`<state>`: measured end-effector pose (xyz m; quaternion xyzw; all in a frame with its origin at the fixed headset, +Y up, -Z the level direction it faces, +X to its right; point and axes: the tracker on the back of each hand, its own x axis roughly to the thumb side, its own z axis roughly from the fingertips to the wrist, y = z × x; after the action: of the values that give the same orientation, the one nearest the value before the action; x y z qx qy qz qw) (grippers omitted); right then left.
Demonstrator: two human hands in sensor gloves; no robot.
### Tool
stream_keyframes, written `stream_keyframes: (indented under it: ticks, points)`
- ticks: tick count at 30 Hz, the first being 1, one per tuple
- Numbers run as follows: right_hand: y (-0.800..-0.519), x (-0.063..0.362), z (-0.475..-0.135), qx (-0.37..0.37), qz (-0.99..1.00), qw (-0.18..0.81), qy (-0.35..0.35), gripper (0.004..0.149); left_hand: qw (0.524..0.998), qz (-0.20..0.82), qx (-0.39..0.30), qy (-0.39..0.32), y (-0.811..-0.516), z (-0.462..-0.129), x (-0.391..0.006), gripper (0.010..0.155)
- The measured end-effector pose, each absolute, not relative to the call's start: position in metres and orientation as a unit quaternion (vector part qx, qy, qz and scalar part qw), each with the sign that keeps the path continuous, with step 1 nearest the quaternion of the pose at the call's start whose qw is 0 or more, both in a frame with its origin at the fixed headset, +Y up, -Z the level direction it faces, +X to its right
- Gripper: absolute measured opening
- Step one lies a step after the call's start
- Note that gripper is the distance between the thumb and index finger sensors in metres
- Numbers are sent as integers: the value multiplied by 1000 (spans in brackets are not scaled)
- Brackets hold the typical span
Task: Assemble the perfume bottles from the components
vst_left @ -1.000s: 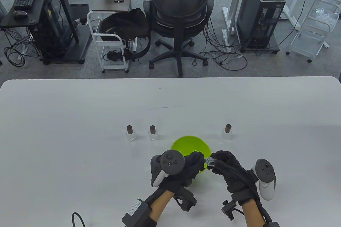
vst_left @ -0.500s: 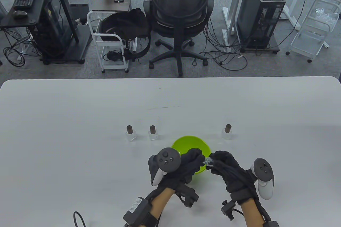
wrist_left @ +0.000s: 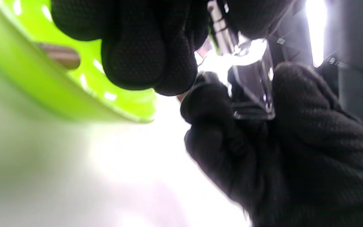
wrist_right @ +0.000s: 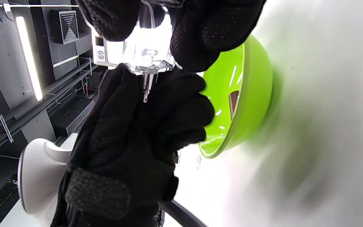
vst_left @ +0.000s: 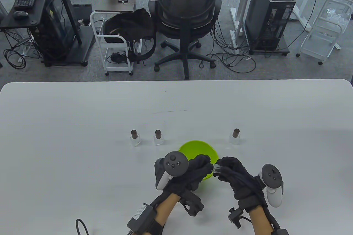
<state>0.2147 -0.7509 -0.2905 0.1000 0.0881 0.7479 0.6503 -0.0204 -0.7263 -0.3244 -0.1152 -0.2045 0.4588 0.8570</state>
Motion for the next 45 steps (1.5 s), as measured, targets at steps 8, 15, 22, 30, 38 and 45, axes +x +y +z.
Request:
stream_keyframes:
  ticks: [8,15,22,30,38,45]
  points:
    - [-752,216,-291,98,733,666,94,47,893,368,-33,-255,-711,-313,-10,52]
    - [-752,220,-292,96,713,687,97,48,916,257,84,-297,-703,-299,-3,50]
    - [-748,241,-291,66,724,686,42,47,932,226,71,-274,-694,-300,-11,65]
    - [-749,257,-290,41,711,701,14,47,984,49,-26,-171,-700,-325,7,72]
    - [-750,267,-289,31,696,717,0,47,983,-89,-123,-105,-728,-353,38,79]
    - [-751,269,-289,25,694,719,-1,48,980,-114,-122,-107,-741,-358,46,71]
